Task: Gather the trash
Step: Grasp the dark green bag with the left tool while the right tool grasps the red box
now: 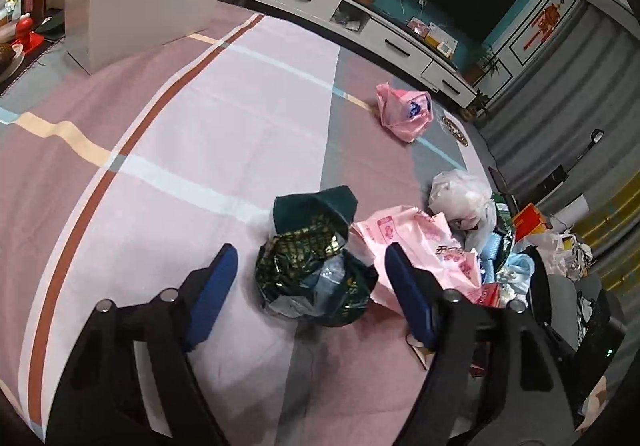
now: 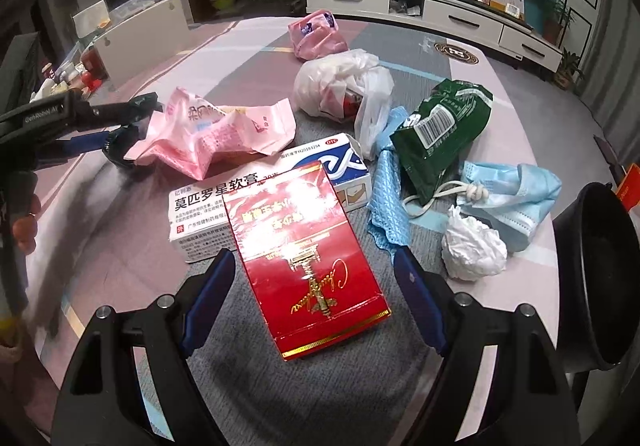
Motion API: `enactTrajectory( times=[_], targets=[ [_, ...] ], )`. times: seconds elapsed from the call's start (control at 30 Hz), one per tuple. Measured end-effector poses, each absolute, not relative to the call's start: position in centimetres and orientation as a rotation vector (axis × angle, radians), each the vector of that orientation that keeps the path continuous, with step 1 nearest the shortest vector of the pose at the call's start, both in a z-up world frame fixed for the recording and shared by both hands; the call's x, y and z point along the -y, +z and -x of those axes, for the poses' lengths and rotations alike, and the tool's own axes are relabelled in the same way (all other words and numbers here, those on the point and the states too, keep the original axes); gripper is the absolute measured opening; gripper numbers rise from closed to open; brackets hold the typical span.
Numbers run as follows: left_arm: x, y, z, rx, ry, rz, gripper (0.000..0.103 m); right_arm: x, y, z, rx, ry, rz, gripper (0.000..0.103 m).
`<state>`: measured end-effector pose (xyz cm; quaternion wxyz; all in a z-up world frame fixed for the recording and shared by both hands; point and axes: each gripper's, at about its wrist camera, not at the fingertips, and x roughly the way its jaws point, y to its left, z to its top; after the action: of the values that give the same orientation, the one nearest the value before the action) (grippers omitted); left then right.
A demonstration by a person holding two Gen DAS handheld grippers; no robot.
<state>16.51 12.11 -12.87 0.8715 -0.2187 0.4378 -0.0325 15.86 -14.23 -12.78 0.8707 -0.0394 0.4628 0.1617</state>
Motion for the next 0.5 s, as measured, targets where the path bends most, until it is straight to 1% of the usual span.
enactTrajectory(
  times=[0.07,0.33,0.4,0.43,0.5],
  targets=[
    [-12.1,-13.2,-16.7,-0.929,-0.069,0.461,0.073,14.3,-13.0,-16.0,-0.972,0.341,0.07,0.08],
    [-12.5,-13.1,-16.2,-0.927,-0.066,0.487,0.056,14.6,-13.3,-16.2,-0.986,0.348,0.043,0.08],
    [-12.6,-12.7,-15.8,-0.919,-0.068,0.49,0.055,14.6,-13.4,-16.3,-0.991,0.345,0.044,0.074],
    [-12.6,-12.4,-15.6,-0.909,-0.063,0.481,0.054,14.6,-13.4,-16.3,-0.993,0.349,0.041,0.069],
    [-12.5,-11.7,-15.1,-0.888,-0.061,0.464,0.054,14.8,-13.4,-16.3,-0.993,0.347,0.033,0.069]
  ],
)
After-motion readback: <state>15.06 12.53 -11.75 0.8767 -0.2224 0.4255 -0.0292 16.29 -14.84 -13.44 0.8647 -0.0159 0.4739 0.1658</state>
